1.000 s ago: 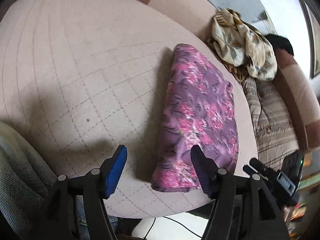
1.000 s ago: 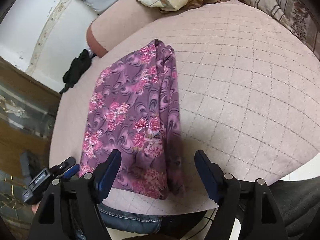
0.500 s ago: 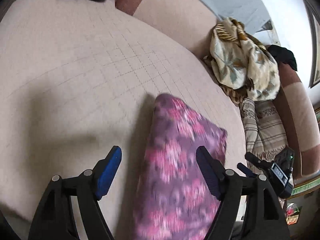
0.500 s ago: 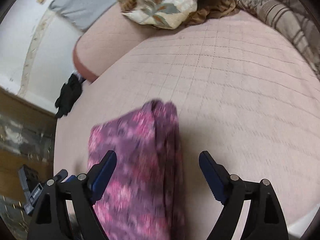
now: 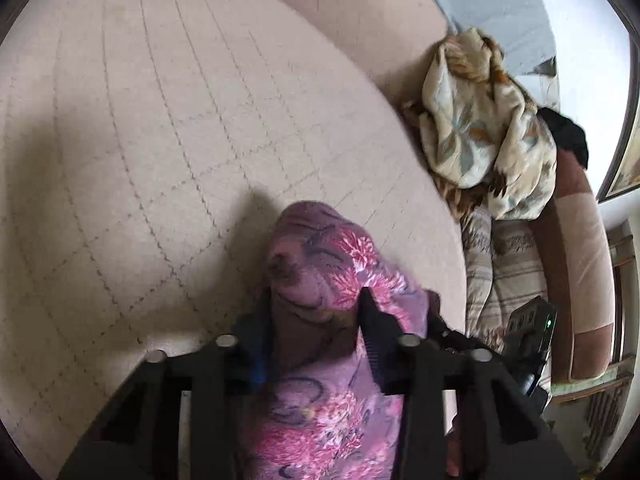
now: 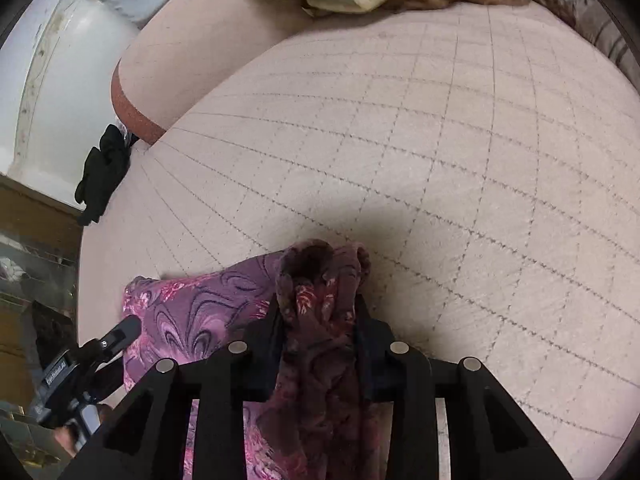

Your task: Fold small clothes

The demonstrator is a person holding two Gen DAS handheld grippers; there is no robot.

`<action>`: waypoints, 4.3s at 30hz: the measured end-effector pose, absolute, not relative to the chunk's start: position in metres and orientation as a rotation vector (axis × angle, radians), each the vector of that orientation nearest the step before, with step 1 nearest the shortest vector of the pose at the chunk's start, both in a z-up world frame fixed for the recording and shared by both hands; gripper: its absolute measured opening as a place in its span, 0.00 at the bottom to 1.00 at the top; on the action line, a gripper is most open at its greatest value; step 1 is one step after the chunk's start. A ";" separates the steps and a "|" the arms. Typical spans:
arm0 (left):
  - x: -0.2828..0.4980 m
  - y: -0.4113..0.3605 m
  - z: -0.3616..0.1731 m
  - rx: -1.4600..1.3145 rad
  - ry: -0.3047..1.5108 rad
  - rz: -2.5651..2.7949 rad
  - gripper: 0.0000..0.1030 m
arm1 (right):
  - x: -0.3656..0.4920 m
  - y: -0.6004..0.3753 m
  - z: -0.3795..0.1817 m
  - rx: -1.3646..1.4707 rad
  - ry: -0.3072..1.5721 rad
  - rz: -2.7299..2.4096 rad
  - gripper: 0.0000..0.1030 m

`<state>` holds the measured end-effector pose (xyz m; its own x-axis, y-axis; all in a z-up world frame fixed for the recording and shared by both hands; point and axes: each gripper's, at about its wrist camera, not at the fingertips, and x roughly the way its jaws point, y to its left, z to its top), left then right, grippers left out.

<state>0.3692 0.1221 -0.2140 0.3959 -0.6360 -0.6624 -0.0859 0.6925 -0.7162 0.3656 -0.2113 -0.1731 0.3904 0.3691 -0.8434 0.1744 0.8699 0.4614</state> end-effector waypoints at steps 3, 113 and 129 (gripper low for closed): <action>0.358 0.124 -0.183 -0.741 1.026 -0.415 0.28 | 0.366 -0.206 -0.154 0.484 1.134 0.146 0.23; 0.124 0.083 -0.154 -0.196 0.966 -0.153 0.57 | 0.139 -0.148 -0.154 0.397 1.144 0.024 0.70; 0.048 0.056 -0.060 -0.019 0.798 -0.195 0.73 | 0.043 -0.148 -0.046 0.345 0.911 -0.109 0.79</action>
